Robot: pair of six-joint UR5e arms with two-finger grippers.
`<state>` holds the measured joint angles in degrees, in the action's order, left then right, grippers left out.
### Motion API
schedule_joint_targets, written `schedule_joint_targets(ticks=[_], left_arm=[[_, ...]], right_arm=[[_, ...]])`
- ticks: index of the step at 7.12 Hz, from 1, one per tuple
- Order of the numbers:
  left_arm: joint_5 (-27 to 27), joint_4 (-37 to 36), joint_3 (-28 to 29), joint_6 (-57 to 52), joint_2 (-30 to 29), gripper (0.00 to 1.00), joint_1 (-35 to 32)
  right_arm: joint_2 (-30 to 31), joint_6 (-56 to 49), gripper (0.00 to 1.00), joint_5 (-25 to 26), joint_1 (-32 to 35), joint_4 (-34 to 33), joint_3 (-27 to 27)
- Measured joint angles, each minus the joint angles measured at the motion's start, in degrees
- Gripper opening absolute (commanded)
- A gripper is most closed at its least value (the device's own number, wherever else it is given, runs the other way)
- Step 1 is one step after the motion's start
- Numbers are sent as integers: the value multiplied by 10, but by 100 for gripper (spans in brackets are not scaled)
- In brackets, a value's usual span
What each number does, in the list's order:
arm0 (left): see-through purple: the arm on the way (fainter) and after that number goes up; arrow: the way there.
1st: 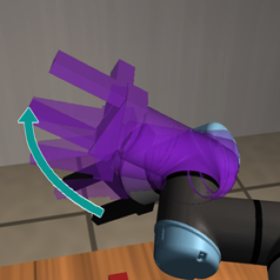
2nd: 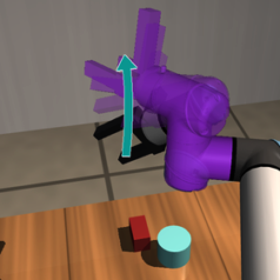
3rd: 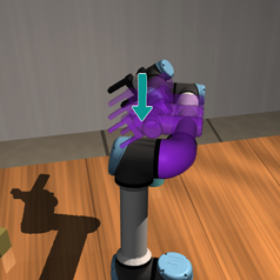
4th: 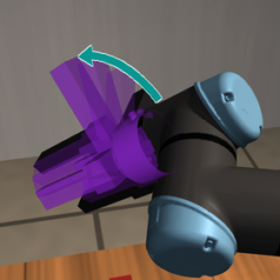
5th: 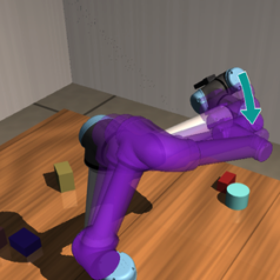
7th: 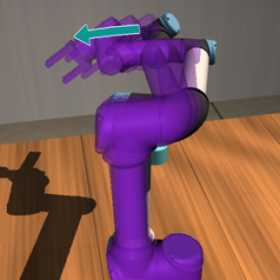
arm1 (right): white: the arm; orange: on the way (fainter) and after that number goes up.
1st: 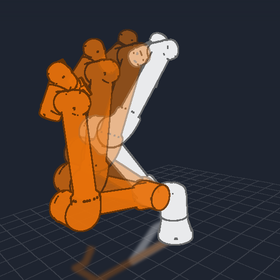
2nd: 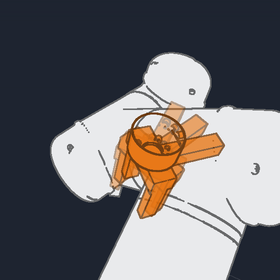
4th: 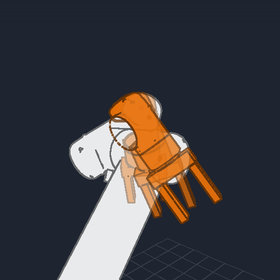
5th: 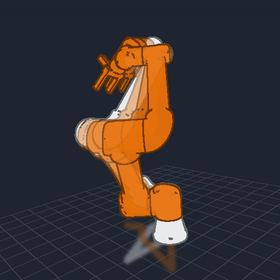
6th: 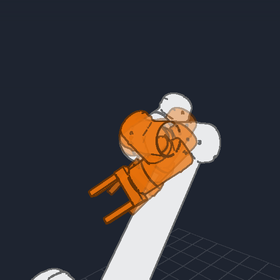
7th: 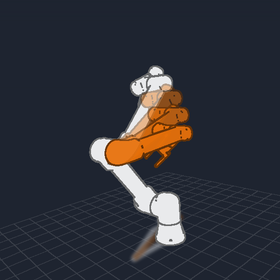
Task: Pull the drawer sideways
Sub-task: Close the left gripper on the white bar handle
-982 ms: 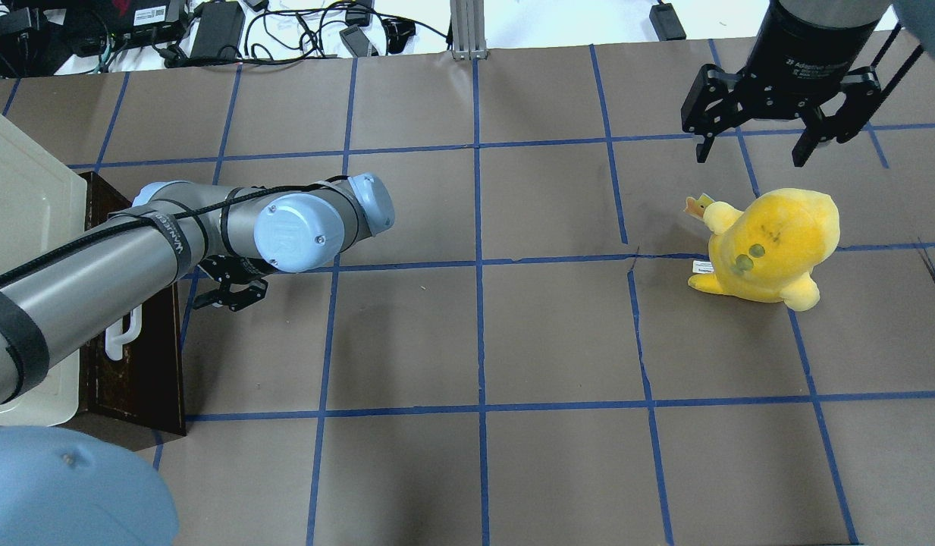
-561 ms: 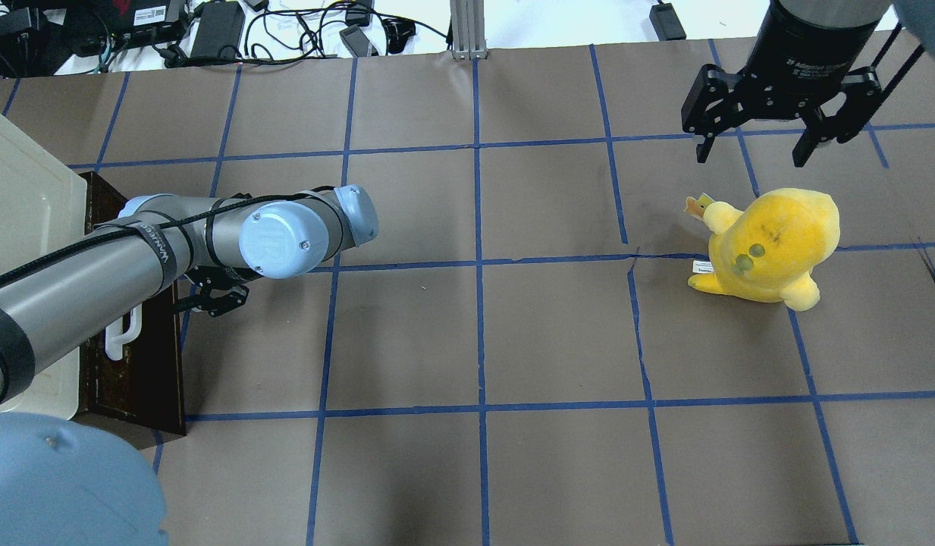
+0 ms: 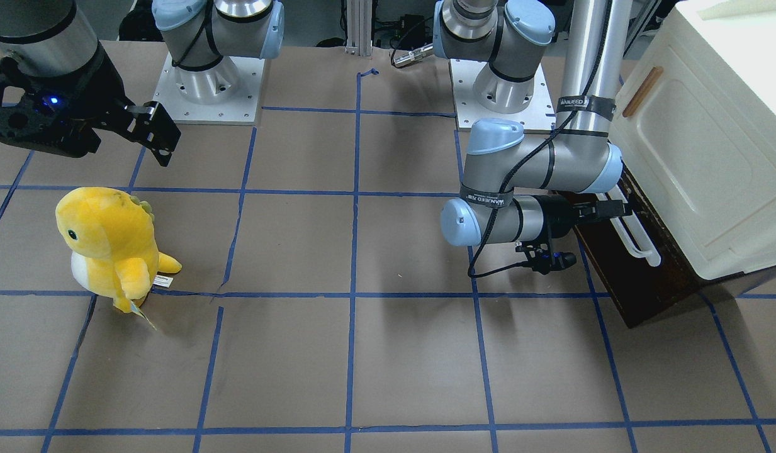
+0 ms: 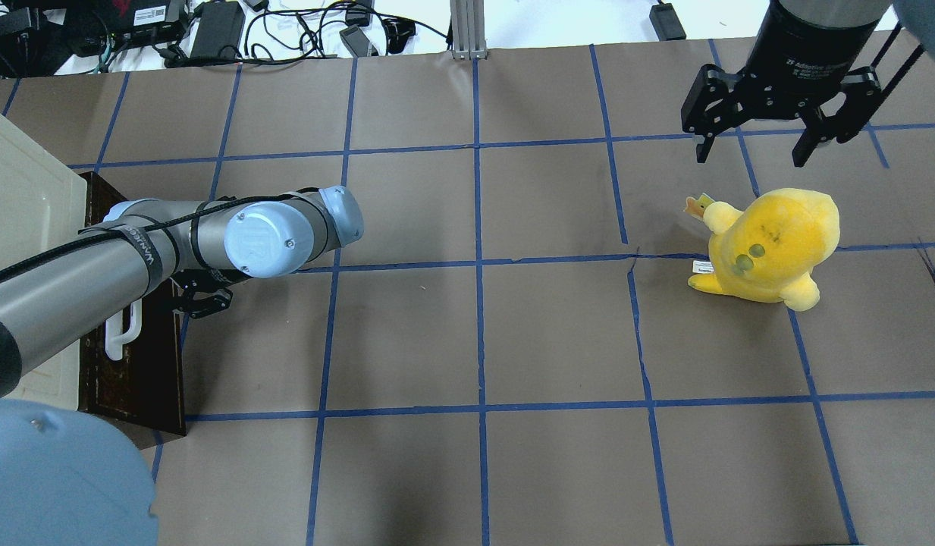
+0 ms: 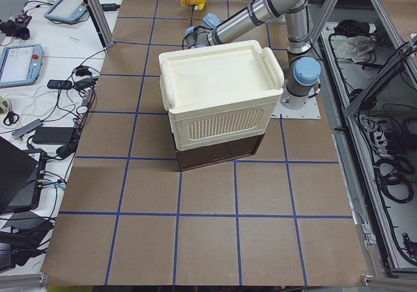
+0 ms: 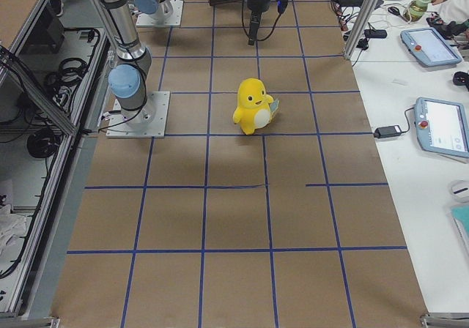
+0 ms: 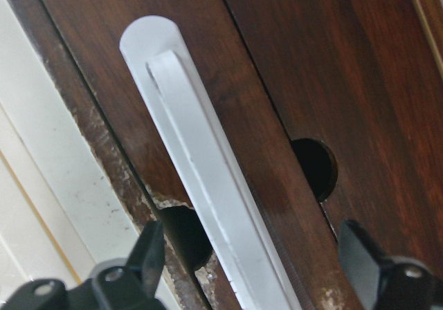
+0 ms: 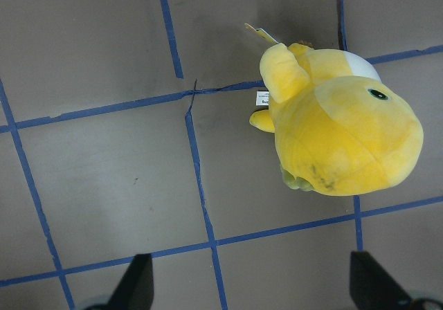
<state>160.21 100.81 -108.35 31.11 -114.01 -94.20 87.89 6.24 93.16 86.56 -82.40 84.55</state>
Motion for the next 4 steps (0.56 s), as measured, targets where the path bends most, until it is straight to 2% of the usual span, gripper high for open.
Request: schedule_joint_targets(ticks=[3, 4], left_arm=[[1, 0, 0, 5, -2, 26, 0], [0, 0, 0, 5, -3, 25, -1]], right_arm=[[0, 0, 100, 0, 0, 0, 0], [0, 0, 100, 0, 0, 0, 0]])
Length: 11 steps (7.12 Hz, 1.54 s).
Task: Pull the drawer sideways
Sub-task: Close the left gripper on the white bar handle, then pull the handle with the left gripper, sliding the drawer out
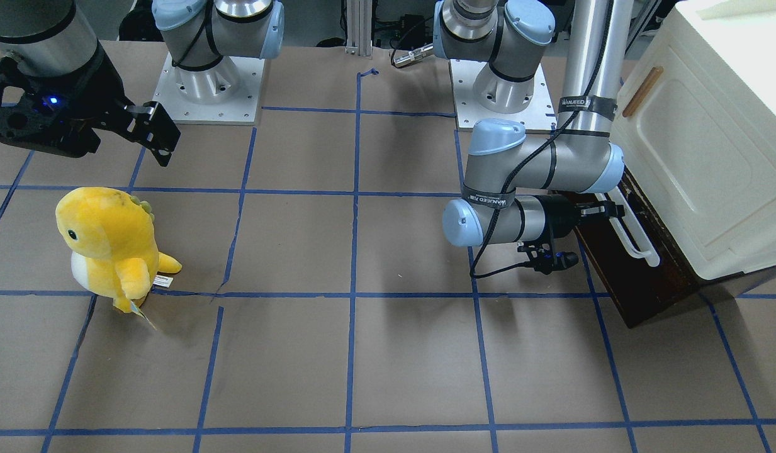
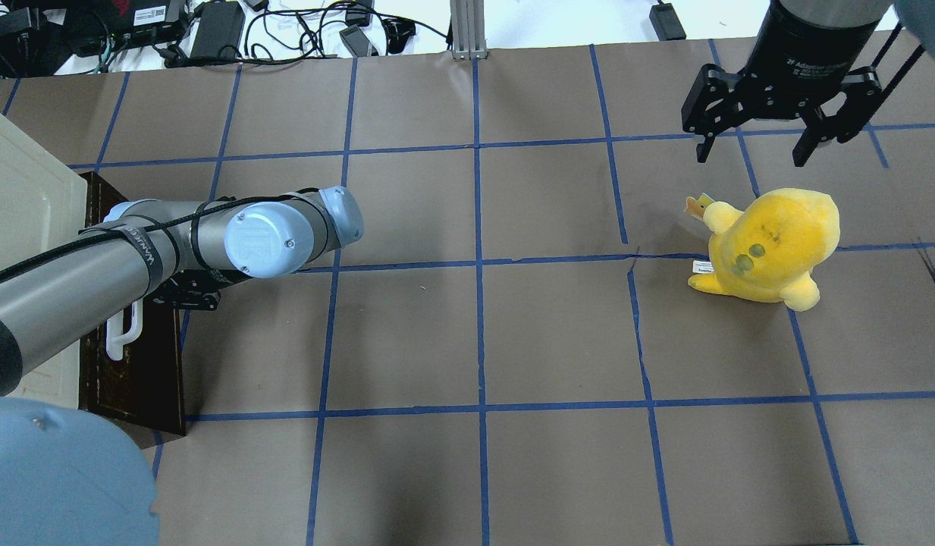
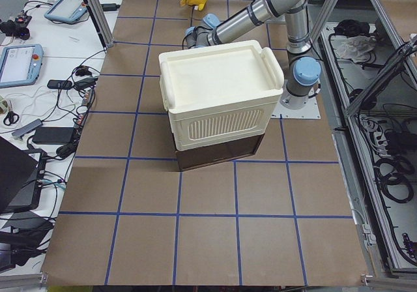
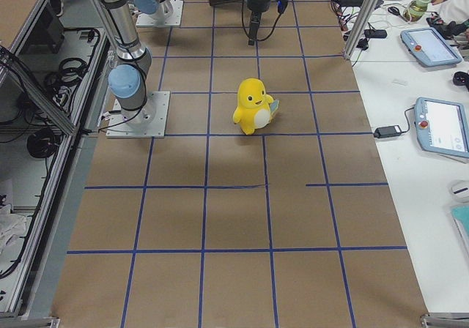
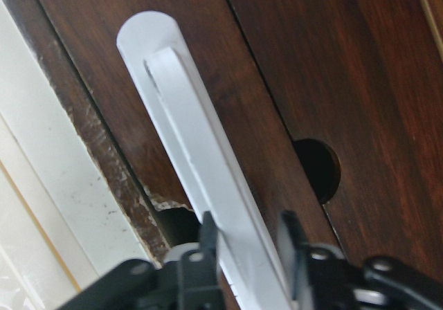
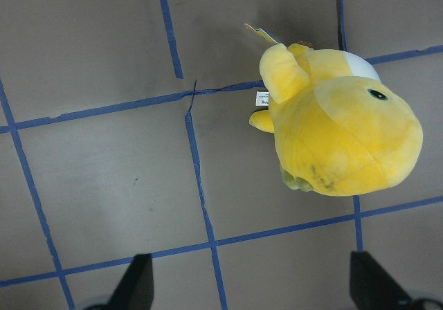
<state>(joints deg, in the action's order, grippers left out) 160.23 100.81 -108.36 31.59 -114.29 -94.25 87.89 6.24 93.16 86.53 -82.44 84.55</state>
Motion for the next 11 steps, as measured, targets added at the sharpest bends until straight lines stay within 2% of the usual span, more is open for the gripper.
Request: schedule_joint_targets(ticks=[11], left_arm=[[-2, -5, 5, -6, -2, 25, -70]], right_arm=[[0, 0, 100, 0, 0, 0, 0]])
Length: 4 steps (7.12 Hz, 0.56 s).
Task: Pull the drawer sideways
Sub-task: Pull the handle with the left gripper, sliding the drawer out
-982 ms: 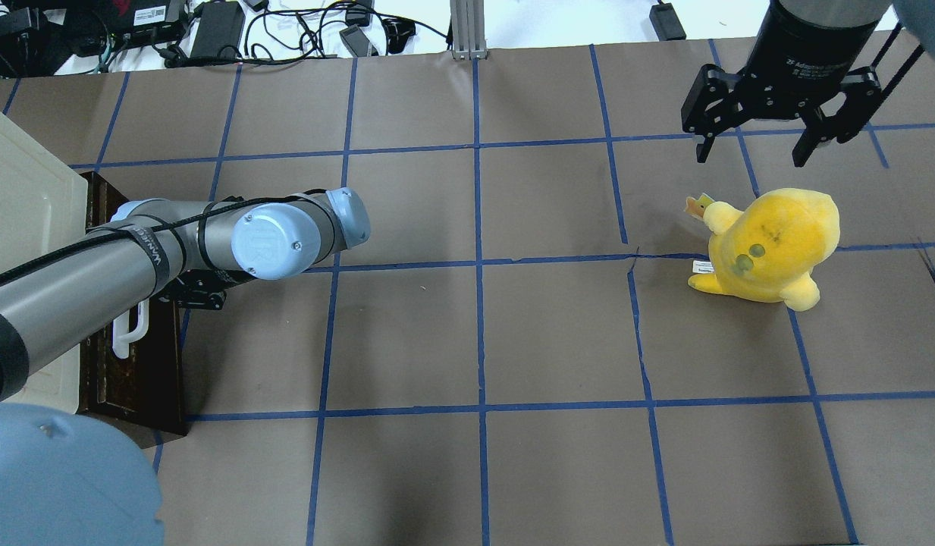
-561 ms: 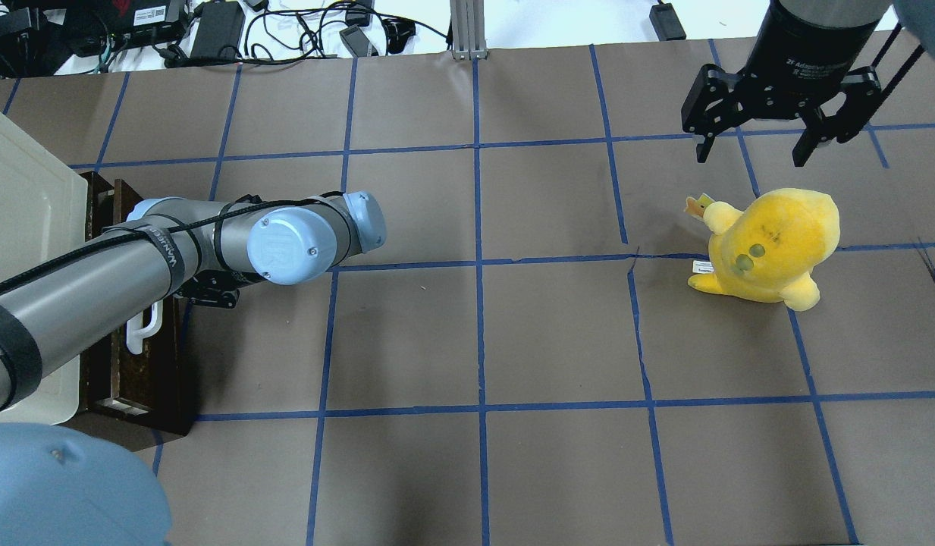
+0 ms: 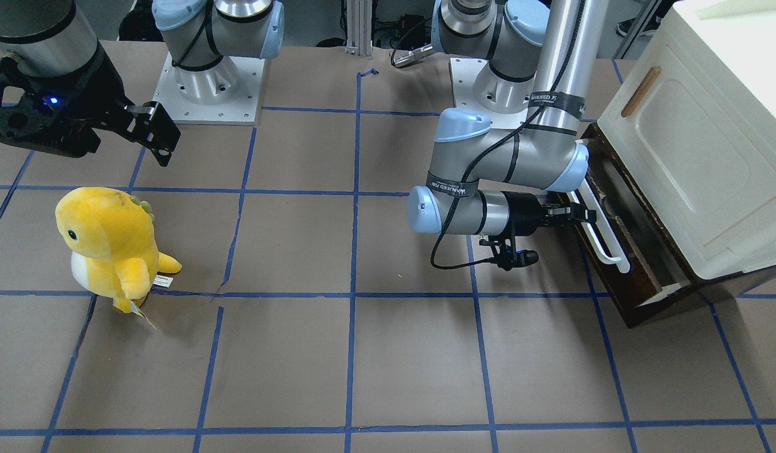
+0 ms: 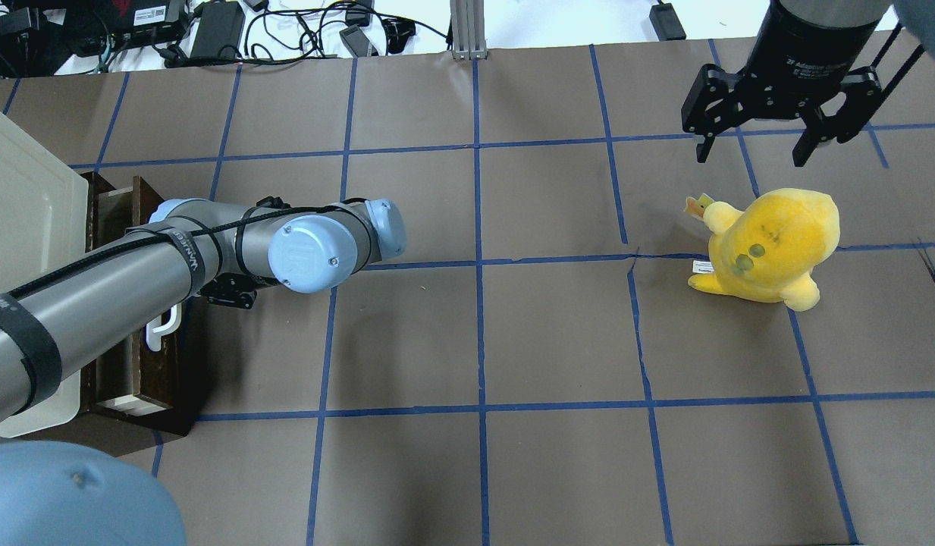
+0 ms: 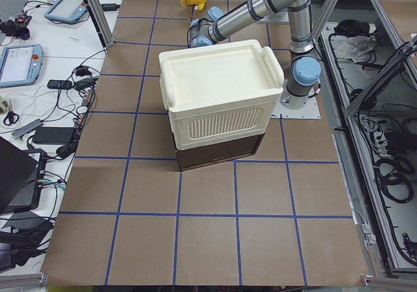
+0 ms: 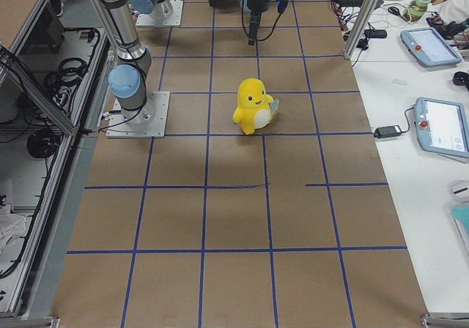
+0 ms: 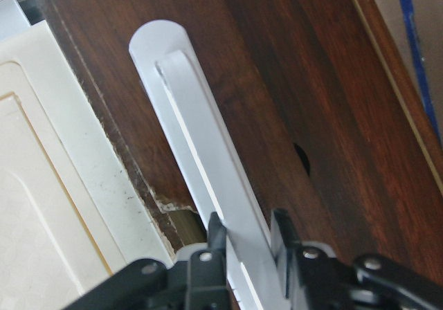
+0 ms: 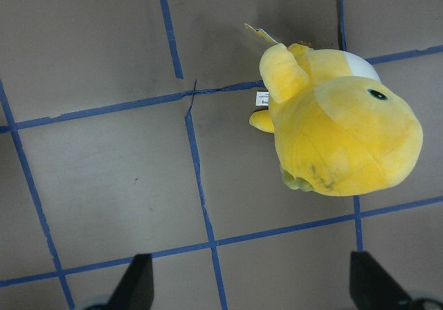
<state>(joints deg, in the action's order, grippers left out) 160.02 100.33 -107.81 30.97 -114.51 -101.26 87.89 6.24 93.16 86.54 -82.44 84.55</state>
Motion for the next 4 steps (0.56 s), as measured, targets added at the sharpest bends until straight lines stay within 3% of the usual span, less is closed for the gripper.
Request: schedule_joint_targets(ticks=[4], left_arm=[[-3, -2, 5, -2, -1, 25, -28]], right_arm=[[0, 0, 100, 0, 0, 0, 0]])
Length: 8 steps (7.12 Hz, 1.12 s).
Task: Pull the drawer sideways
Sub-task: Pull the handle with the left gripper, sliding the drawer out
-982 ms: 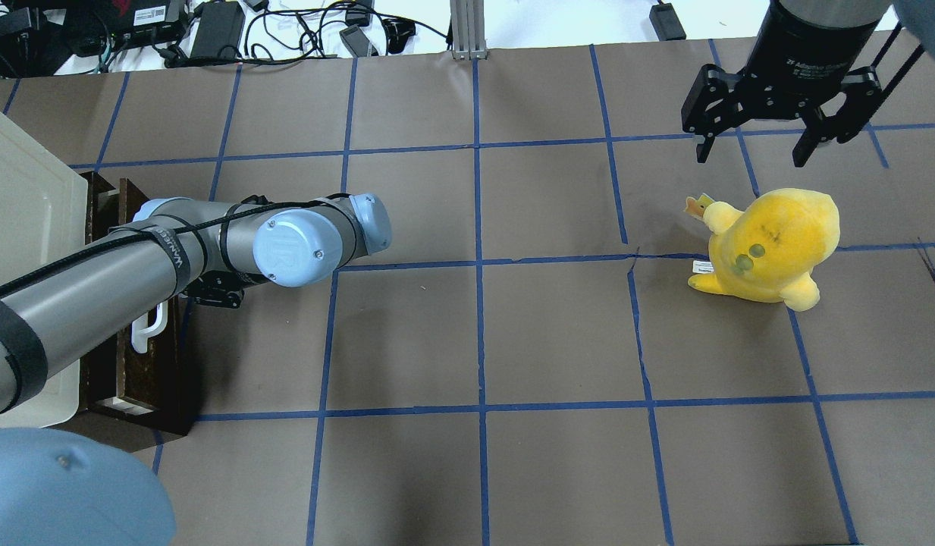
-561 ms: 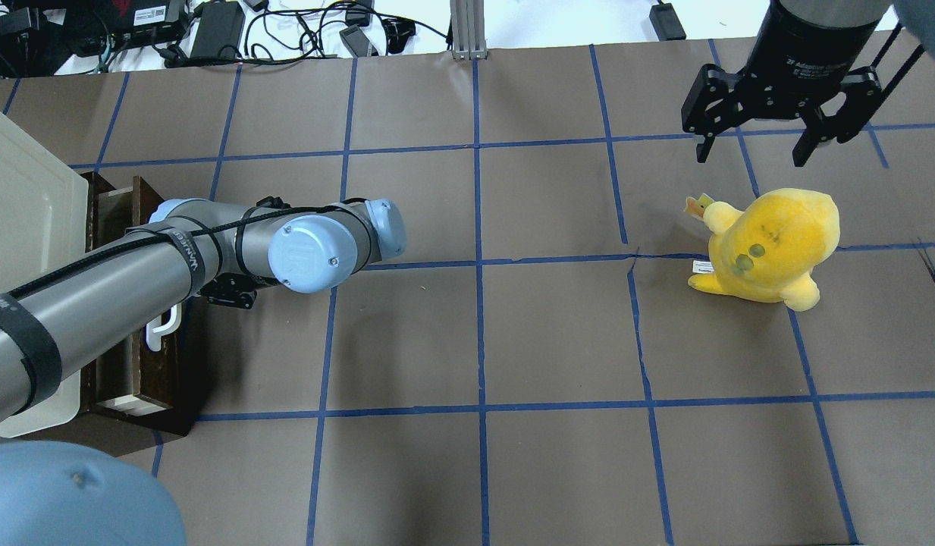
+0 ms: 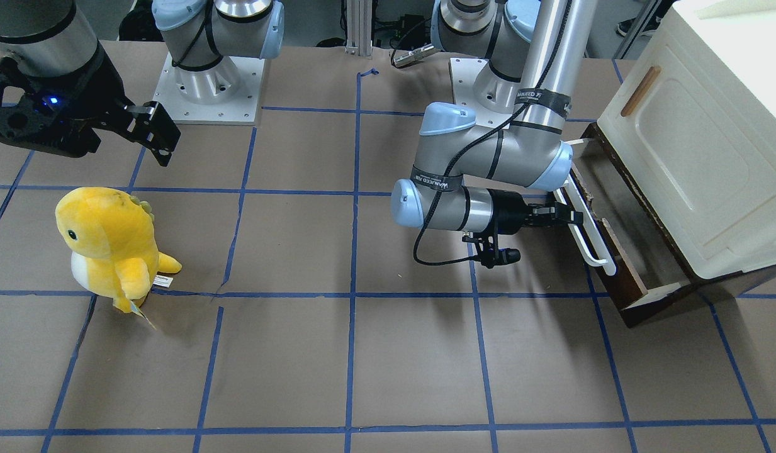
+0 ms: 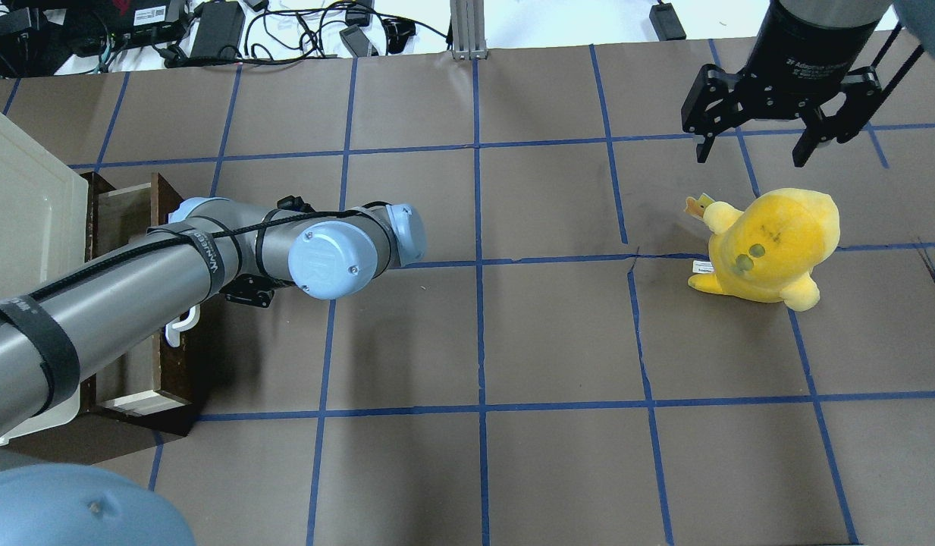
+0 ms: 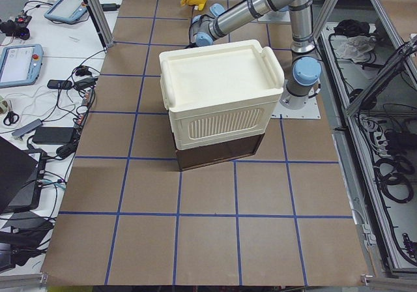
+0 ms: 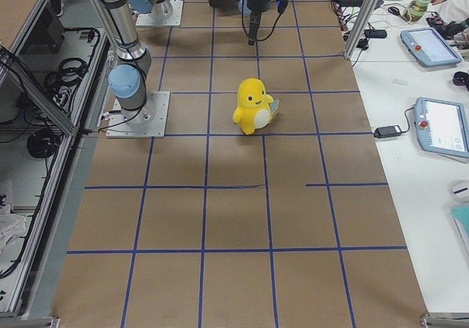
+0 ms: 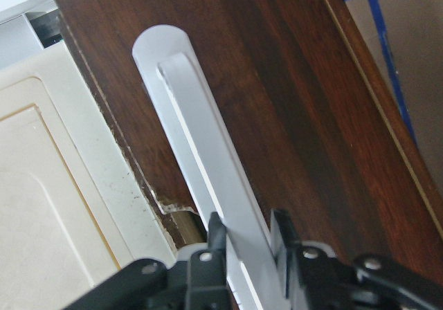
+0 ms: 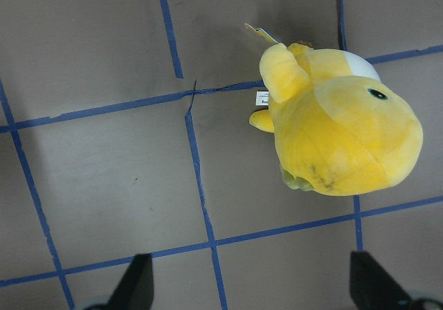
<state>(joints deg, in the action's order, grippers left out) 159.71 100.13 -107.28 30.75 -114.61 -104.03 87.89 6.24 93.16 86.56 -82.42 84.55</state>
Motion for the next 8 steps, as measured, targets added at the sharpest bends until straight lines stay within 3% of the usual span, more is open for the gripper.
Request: schedule_joint_targets(ticks=[8], left_arm=[[1, -1, 2, -2, -1, 25, -28]], right_arm=[[0, 0, 100, 0, 0, 0, 0]])
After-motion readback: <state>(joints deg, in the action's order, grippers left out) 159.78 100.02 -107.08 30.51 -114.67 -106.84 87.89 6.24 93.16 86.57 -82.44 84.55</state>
